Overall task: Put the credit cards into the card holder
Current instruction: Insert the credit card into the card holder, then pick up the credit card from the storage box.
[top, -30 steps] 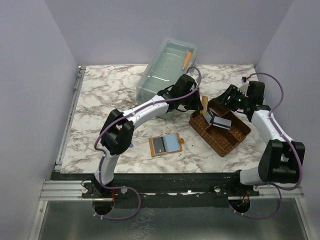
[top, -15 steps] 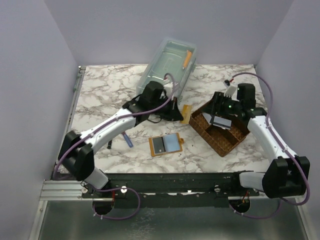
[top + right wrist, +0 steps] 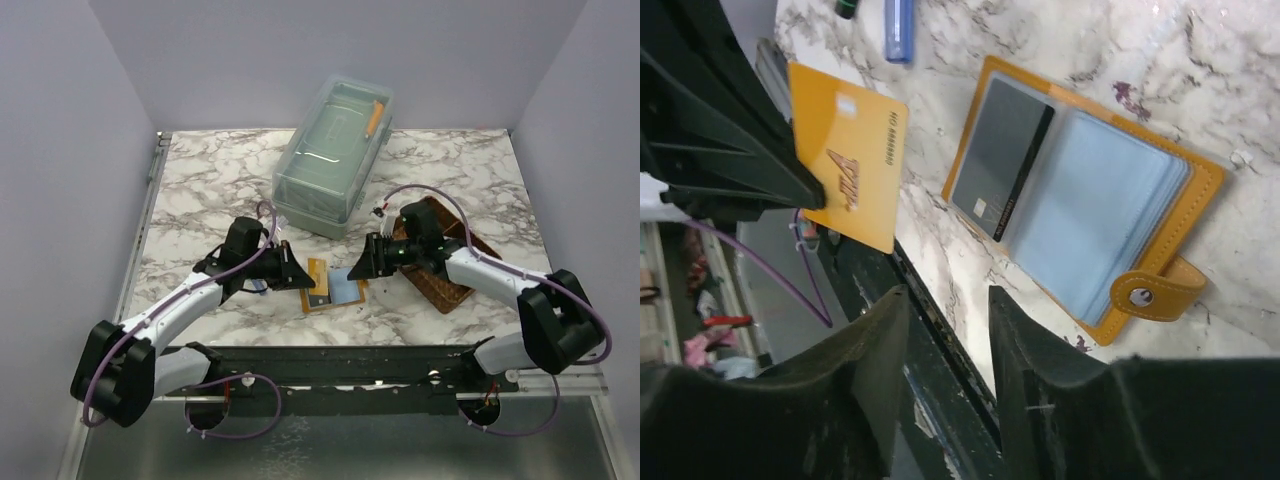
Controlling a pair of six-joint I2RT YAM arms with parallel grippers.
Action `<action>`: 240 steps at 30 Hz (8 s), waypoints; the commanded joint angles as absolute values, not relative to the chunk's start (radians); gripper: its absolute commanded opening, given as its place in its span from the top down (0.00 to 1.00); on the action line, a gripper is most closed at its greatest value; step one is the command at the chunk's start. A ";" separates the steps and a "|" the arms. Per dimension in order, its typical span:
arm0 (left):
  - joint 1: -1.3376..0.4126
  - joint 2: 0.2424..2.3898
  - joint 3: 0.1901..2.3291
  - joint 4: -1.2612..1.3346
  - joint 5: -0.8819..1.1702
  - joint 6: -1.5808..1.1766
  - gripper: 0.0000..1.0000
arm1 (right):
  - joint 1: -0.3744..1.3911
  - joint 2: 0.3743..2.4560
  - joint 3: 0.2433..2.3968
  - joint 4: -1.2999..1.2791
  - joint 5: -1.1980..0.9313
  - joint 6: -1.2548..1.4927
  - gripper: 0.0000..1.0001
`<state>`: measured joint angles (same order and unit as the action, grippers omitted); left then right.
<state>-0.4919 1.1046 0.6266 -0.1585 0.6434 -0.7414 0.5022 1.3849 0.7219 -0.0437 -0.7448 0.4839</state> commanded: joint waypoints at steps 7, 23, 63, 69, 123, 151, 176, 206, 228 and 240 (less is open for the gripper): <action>-0.392 1.361 0.532 0.068 0.911 -0.823 1.00 | 0.522 1.577 0.755 0.013 -0.593 0.448 0.78; -0.392 1.588 0.560 0.091 0.966 -0.767 1.00 | 0.527 1.682 0.728 0.050 -0.529 0.430 0.85; -0.393 1.625 0.581 0.099 0.953 -0.746 1.00 | 0.528 1.659 0.700 0.027 -0.504 0.427 0.87; -0.393 1.637 0.605 0.127 0.955 -0.743 1.00 | 0.527 1.662 0.695 0.040 -0.511 0.433 0.87; -0.575 1.568 0.598 0.095 0.433 -0.880 0.56 | 0.528 1.615 0.619 0.101 -0.487 0.582 0.77; -0.731 1.579 0.791 -0.116 0.296 -0.734 0.41 | 0.519 1.549 0.593 0.091 -0.468 0.639 0.66; -0.727 1.574 0.765 -0.059 0.319 -0.748 0.47 | 0.512 1.517 0.574 0.088 -0.496 0.671 0.66; -0.717 1.689 0.751 -0.014 0.332 -0.761 0.94 | 0.511 1.499 0.580 0.105 -0.586 0.657 0.64; -0.709 1.480 0.723 -0.054 0.309 -0.752 0.80 | 0.546 1.555 0.665 0.159 -0.692 0.656 0.65; -0.643 0.967 0.698 -0.330 0.066 -0.695 0.68 | 0.732 1.637 0.841 0.120 -0.553 0.692 0.60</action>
<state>-0.6754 1.1049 0.7155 -0.2085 0.2127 -0.7345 0.6964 1.6257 0.8062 0.1143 -0.6060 0.6632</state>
